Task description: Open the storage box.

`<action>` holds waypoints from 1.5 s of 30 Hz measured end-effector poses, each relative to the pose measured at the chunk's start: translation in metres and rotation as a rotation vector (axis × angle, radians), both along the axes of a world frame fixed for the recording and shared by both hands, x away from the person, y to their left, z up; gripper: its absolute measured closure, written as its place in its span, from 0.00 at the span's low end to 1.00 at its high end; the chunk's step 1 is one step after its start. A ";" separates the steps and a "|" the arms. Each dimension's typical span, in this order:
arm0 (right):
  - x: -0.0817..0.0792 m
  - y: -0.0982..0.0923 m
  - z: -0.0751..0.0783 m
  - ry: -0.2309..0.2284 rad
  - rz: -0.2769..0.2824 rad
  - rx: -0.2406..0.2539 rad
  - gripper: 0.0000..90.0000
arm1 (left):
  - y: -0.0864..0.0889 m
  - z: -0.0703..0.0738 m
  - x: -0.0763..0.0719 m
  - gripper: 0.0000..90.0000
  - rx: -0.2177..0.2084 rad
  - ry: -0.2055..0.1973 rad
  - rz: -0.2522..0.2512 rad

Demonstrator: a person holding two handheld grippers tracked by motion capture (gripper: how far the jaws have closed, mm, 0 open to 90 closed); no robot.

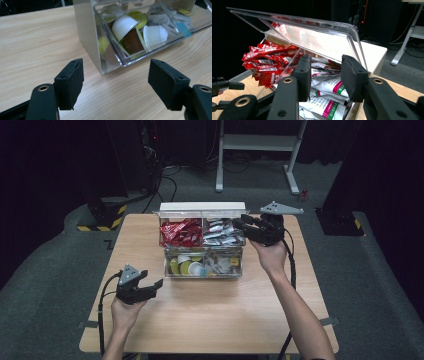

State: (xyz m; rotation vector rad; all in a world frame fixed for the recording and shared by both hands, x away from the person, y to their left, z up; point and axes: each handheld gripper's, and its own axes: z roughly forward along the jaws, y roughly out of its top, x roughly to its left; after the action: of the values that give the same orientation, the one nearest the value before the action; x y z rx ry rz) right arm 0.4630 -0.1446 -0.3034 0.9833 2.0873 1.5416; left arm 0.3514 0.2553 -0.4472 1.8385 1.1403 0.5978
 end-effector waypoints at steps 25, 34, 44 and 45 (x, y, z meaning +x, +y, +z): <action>0.001 0.001 0.002 0.014 -0.006 -0.012 0.67 | -0.011 0.050 0.010 0.36 -0.029 -0.043 -0.021; 0.001 0.001 0.003 0.020 -0.007 -0.011 0.67 | -0.012 0.069 0.012 0.39 -0.048 -0.060 -0.021; 0.001 0.002 0.003 0.023 -0.011 -0.012 0.67 | -0.019 0.092 0.016 0.42 -0.047 -0.060 -0.038; 0.001 0.002 0.004 0.025 -0.010 -0.013 0.67 | -0.021 0.095 0.016 0.42 -0.047 -0.065 -0.039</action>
State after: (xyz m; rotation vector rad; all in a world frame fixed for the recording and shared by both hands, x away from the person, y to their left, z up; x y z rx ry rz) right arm 0.4636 -0.1425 -0.2999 1.0116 2.1034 1.5169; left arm 0.3676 0.2345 -0.3525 1.7846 1.0649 0.5995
